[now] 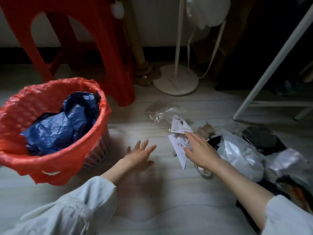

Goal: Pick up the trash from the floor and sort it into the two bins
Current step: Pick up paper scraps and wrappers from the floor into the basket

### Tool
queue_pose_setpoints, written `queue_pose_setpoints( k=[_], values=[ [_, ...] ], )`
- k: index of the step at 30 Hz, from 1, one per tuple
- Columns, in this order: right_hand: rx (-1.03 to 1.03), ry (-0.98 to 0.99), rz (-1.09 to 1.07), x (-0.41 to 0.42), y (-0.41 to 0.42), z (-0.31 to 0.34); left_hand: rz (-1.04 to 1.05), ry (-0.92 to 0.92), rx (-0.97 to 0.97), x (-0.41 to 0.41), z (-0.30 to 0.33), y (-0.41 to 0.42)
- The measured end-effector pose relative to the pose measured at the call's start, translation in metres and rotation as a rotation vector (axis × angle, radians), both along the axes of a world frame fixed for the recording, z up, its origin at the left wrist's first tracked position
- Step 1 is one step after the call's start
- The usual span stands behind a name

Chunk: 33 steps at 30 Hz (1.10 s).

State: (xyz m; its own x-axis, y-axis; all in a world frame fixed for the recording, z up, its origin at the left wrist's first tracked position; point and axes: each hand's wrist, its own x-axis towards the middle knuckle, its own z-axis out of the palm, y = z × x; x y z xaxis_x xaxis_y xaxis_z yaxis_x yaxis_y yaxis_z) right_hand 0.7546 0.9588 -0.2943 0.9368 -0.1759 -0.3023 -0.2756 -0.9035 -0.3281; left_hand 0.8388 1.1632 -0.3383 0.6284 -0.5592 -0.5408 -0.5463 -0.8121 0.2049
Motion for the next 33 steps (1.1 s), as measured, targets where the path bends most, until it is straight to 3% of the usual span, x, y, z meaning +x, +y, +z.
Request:
queue_pose_setpoints(
  k=[3,11,16,20,26,33],
  values=[
    [-0.048,0.008,-0.017,0.021,-0.014,-0.023,0.058,0.100,0.031,0.012,-0.033,0.001],
    [-0.225,-0.106,0.024,0.120,-0.010,-0.071,0.139,0.079,0.042,0.025,-0.098,0.027],
    [-0.305,0.042,0.086,0.163,-0.007,-0.110,0.149,0.076,0.053,0.027,-0.098,0.025],
    [-0.394,-0.020,0.171,0.148,0.002,-0.135,0.168,0.109,0.059,0.025,-0.093,0.025],
    [-0.307,-0.007,0.302,0.083,0.018,-0.136,0.219,0.147,-0.031,0.031,-0.096,0.025],
    [-0.241,0.047,0.315,-0.026,0.024,-0.143,0.475,-0.080,-0.468,-0.015,-0.090,0.058]
  ],
)
